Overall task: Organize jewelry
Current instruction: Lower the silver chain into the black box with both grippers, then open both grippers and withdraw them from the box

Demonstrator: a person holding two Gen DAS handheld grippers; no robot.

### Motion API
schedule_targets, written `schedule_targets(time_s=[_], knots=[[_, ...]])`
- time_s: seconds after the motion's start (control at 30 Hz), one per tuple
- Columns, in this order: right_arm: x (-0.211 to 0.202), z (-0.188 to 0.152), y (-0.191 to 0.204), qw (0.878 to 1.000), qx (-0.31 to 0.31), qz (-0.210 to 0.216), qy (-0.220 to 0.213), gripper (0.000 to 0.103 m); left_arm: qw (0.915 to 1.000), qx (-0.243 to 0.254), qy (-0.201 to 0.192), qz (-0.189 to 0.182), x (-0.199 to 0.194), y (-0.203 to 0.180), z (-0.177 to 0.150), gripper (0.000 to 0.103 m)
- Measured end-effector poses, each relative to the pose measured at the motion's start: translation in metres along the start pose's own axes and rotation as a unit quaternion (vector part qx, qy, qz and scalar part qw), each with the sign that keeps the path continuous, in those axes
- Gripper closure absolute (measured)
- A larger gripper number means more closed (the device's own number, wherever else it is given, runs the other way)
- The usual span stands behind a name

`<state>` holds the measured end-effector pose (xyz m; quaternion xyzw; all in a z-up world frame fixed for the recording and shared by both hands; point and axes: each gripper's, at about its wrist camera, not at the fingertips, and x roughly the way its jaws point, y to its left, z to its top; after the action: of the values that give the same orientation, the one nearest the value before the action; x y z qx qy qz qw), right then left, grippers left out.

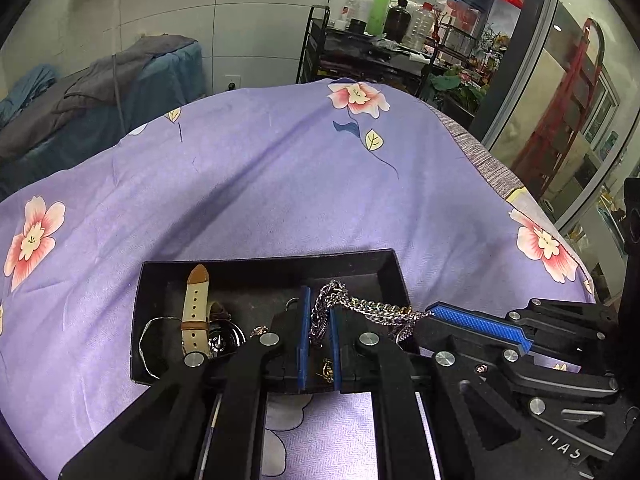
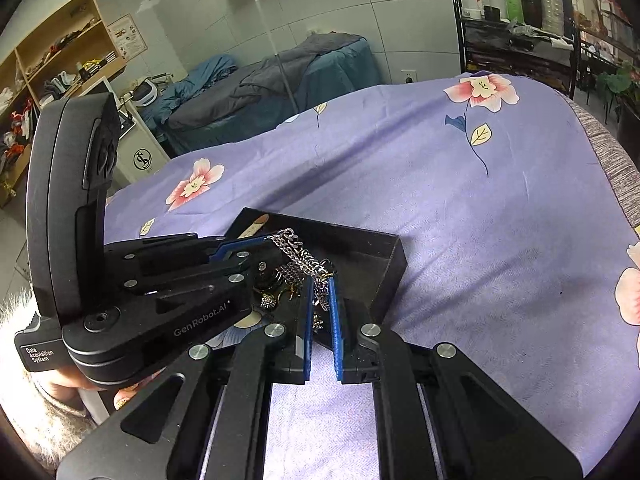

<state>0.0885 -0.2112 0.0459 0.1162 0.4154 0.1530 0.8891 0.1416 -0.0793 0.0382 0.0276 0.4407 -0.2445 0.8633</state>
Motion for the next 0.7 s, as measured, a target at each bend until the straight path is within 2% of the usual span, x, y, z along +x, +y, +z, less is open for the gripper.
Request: schedule_targets(time_s=[0.23,0.43,0.47,0.5,0.53,0.57,0.6,0.7], knots=[[0.012,0.006,0.000,1.000,-0.006,-0.013,0.006,0.095,0.9995,0.007,0.017,0.027,0.011,0.010,-0.004,0.095],[0.016,0.007,-0.002,0.999,-0.012,-0.033,0.007,0.094,0.9989,0.020,0.005,0.043,0.002,0.010,-0.008,0.093],[0.017,0.007,-0.003,0.999,-0.011,-0.035,0.008,0.094,0.9984,0.026,0.004,0.050,0.001,0.009,-0.008,0.091],[0.018,0.006,-0.003,0.999,-0.010,-0.037,0.010,0.094,0.9978,0.030,0.002,0.059,-0.001,0.008,-0.008,0.079],[0.018,0.006,-0.002,0.999,-0.011,-0.041,0.010,0.094,0.9970,0.032,0.000,0.070,-0.003,0.008,-0.008,0.064],[0.017,0.006,-0.002,0.999,-0.012,-0.046,0.008,0.093,0.9962,0.032,-0.004,0.081,-0.006,0.009,-0.009,0.056],[0.016,0.007,-0.003,0.999,-0.013,-0.051,0.006,0.086,0.9954,0.031,-0.010,0.090,-0.010,0.010,-0.010,0.047],[0.007,0.008,-0.005,0.997,-0.015,-0.081,-0.013,0.047,0.9930,0.028,-0.018,0.113,-0.023,0.015,-0.015,0.041]])
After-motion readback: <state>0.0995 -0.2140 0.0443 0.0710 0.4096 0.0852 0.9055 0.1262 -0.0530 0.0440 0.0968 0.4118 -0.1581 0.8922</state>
